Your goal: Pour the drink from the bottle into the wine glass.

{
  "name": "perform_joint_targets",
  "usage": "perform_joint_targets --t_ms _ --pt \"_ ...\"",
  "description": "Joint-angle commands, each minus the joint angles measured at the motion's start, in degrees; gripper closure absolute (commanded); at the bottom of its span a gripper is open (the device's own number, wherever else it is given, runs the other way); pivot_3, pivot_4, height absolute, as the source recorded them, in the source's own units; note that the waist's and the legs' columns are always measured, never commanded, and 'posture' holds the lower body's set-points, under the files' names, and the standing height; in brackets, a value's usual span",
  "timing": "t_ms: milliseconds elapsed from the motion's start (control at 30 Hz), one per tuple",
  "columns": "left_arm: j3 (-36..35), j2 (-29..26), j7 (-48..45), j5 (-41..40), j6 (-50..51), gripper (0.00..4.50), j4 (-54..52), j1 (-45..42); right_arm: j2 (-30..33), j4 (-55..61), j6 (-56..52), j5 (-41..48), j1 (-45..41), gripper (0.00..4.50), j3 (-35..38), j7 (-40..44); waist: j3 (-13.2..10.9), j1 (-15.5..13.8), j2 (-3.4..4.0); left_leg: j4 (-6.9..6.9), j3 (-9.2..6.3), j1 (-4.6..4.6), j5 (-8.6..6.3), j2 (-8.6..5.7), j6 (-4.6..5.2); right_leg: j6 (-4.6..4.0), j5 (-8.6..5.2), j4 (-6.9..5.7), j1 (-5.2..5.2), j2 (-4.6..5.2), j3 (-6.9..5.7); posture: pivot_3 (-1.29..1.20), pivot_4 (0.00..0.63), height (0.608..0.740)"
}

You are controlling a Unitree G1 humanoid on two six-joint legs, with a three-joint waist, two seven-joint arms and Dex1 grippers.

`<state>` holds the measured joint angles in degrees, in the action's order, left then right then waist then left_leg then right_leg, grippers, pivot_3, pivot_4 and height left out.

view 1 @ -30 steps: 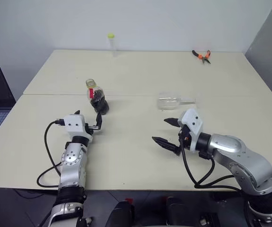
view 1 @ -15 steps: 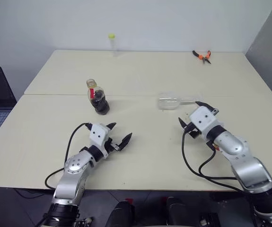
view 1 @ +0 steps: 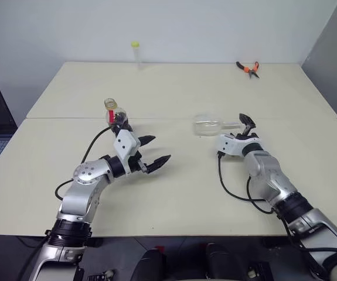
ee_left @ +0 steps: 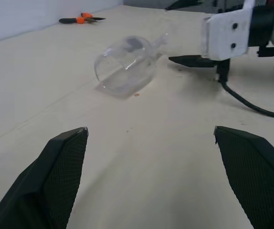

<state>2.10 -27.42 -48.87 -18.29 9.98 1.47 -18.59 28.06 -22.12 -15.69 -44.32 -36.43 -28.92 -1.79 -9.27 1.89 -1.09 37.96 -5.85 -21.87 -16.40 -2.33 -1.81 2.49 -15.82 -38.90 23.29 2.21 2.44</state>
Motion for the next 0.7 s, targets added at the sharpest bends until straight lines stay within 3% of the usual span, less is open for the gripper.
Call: perform_joint_targets --t_ms 33,333,433,700 --pt "0.0 0.6 -0.9 0.6 -3.1 0.02 0.8 -1.2 -1.5 -7.6 2.3 -2.8 -4.4 0.0 -0.6 -4.7 0.0 0.1 0.0 0.0 0.01 0.01 0.0 0.0 0.0 0.0 0.0 -0.01 0.0 0.0 0.01 0.0 0.15 0.74" --pt "0.2 2.5 -1.3 1.5 -5.1 0.02 3.8 -2.9 -7.0 -25.6 5.4 -3.6 -12.8 0.0 -1.5 -10.9 0.0 0.6 0.0 0.0 0.0 0.02 0.0 0.02 0.0 -0.02 0.01 -0.07 0.02 -0.02 0.01 0.0 0.15 0.74" --pt "0.2 2.8 -1.2 1.7 -5.1 0.0 4.2 -3.7 -8.3 -29.2 6.5 -3.2 -14.1 0.6 -1.9 -11.6 0.0 1.1 0.01 0.0 0.01 0.03 0.0 0.01 0.0 -0.02 0.01 -0.07 0.02 -0.02 0.04 0.0 0.15 0.74" --pt "0.2 3.3 -0.2 1.6 -4.0 0.0 3.1 -4.4 -9.7 -32.9 6.4 -2.0 -15.4 3.31 -1.1 -12.6 0.0 1.5 0.03 -0.01 -0.03 0.07 0.0 0.03 0.01 -0.02 0.01 -0.1 0.01 -0.05 0.02 0.0 0.15 0.74"
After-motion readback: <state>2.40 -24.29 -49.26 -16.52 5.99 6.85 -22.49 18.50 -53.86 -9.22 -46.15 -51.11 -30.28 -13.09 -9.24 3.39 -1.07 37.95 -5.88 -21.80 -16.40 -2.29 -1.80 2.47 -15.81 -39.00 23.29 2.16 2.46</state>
